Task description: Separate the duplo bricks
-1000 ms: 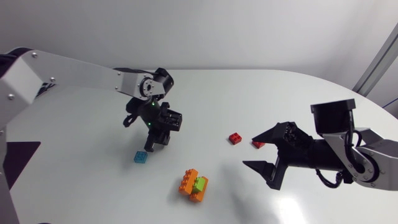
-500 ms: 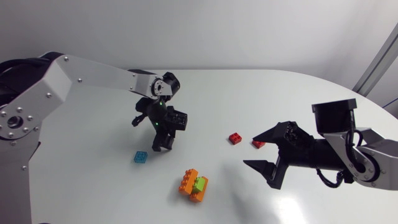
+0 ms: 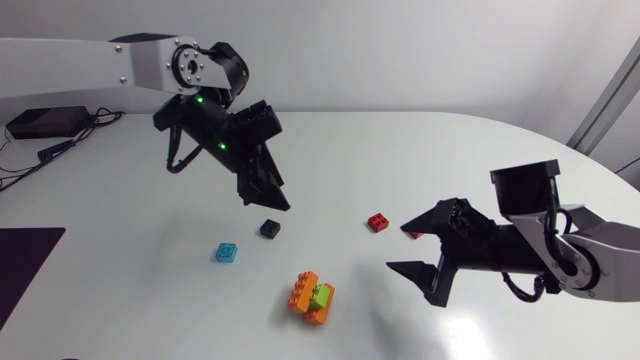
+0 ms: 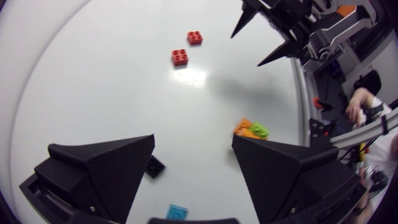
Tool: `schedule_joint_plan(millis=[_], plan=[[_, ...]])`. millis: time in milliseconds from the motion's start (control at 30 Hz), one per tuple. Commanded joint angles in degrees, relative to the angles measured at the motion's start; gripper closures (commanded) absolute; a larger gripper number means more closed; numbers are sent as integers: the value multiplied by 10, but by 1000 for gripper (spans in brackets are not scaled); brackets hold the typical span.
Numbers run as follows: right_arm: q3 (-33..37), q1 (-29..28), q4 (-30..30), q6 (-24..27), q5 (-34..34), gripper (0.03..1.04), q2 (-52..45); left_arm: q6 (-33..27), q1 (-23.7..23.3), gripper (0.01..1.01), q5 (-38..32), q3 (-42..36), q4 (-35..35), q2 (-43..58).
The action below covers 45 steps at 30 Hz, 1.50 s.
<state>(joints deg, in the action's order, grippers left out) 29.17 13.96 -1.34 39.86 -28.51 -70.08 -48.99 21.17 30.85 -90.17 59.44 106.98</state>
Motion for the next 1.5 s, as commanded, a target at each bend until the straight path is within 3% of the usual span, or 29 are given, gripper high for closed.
schedule_joint_plan(millis=[0,100,433,733,1200,1267,1467], plan=[[13,4,2,-7,0,123,-17,56,-11,200,41,5,52,2],[19,4,2,-9,-1,123,-27,84,-30,252,79,31,76,6],[35,22,3,-22,6,123,-47,129,-32,266,152,132,90,17],[28,21,6,-28,6,123,-46,204,6,267,163,212,-12,32],[13,18,8,-34,5,123,-31,287,49,269,163,258,-118,49],[12,18,8,-34,5,123,-30,297,53,333,163,263,-129,48],[6,18,10,-35,5,123,-29,316,61,402,163,269,-145,46]])
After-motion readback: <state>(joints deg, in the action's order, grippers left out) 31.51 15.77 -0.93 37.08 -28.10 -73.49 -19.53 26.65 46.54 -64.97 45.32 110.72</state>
